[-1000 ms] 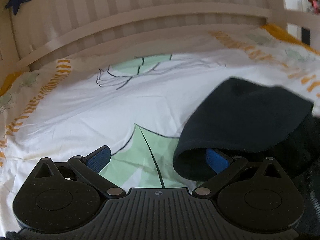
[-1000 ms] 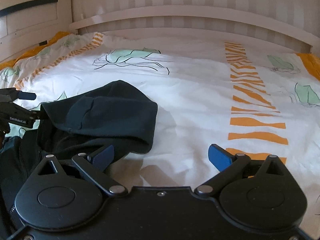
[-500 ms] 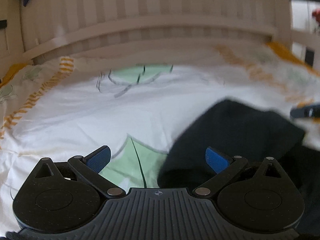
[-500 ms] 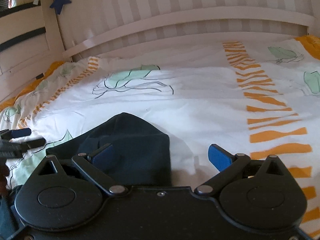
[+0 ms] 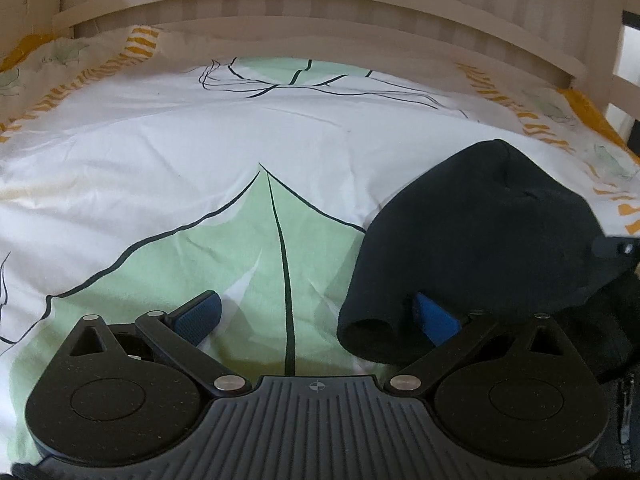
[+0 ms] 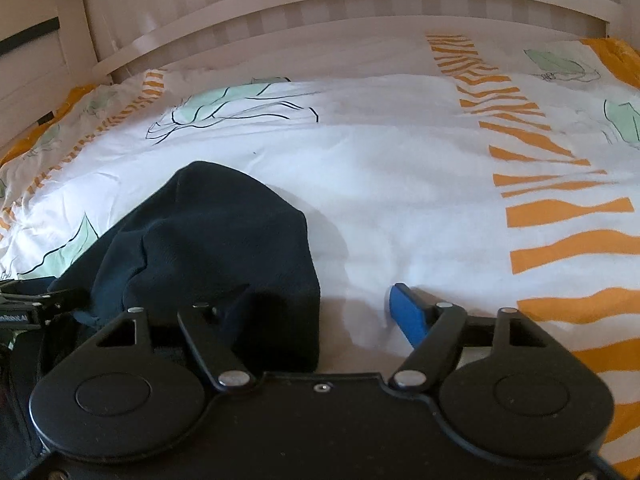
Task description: Fold large clothes
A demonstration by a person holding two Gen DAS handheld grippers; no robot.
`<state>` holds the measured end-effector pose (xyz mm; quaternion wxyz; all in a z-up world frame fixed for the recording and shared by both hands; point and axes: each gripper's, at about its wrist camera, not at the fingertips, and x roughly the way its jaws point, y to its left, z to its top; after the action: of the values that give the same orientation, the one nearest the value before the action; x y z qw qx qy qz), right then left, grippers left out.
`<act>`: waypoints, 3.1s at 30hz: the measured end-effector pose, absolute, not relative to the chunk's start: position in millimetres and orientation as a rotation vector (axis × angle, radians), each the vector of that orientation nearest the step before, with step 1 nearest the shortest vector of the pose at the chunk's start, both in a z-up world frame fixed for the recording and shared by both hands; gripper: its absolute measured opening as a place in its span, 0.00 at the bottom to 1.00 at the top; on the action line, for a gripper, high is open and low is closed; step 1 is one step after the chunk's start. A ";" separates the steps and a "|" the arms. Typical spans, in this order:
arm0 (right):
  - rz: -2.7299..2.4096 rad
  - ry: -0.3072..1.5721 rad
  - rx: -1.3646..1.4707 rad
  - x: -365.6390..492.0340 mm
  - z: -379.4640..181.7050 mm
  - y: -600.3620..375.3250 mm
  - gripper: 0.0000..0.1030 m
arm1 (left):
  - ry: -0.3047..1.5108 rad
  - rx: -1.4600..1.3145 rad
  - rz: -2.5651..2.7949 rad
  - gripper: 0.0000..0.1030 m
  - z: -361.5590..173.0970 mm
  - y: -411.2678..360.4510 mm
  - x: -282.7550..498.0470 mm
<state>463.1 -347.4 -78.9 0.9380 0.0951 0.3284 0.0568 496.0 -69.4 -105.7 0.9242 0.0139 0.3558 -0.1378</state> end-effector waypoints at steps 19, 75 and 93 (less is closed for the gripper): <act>0.228 0.710 0.311 532.2 -72.9 -339.7 0.67 | 0.728 0.015 -0.287 1.00 -106.6 -68.3 493.2; 0.257 0.757 0.657 182.1 -51.3 -275.6 0.68 | 0.928 -0.370 -0.440 1.00 -32.7 10.3 261.3; 0.150 0.727 0.486 223.9 -57.8 -285.5 0.18 | 0.966 -0.399 -0.437 0.99 -43.3 -8.8 275.5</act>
<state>223.9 -285.5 -57.8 0.9033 0.2352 0.3515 0.0726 275.5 -8.8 -43.3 0.8437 -0.1890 0.4577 -0.2071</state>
